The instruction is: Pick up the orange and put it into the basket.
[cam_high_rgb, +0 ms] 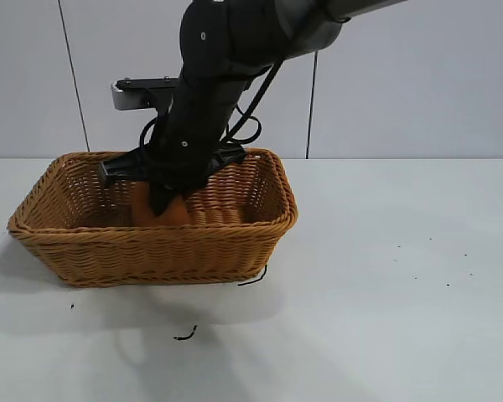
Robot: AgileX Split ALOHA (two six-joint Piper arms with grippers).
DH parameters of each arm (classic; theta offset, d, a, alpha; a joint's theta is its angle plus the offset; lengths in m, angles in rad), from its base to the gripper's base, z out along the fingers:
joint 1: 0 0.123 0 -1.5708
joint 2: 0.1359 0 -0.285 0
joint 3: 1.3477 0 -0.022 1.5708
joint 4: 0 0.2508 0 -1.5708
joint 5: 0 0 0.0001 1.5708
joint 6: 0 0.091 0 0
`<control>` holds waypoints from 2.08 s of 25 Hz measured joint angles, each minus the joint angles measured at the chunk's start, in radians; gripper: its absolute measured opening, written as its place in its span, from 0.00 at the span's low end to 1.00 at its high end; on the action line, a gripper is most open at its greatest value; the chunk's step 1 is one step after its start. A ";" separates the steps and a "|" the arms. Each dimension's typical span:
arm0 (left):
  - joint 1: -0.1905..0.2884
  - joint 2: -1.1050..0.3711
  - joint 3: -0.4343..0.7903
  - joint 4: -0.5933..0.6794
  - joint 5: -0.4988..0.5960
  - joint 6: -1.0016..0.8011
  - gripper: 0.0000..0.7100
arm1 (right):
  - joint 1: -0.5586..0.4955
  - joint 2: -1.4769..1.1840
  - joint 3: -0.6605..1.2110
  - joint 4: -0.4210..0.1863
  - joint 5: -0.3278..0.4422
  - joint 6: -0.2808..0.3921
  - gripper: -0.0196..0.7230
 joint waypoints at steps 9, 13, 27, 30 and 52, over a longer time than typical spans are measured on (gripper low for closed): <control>0.000 0.000 0.000 0.000 0.000 0.000 0.90 | -0.065 -0.007 -0.380 -0.052 0.358 0.017 0.96; 0.000 0.000 0.000 0.000 0.000 0.000 0.90 | -0.132 -0.014 -0.450 -0.094 0.434 0.043 0.96; 0.000 0.000 0.000 0.000 0.000 0.000 0.90 | -0.492 -0.014 -0.455 -0.121 0.441 0.051 0.96; 0.000 0.000 0.000 0.000 0.000 0.000 0.90 | -0.540 -0.014 -0.453 -0.122 0.441 0.051 0.96; 0.000 0.000 0.000 0.000 0.001 0.000 0.90 | -0.582 -0.615 0.583 -0.108 0.439 0.038 0.95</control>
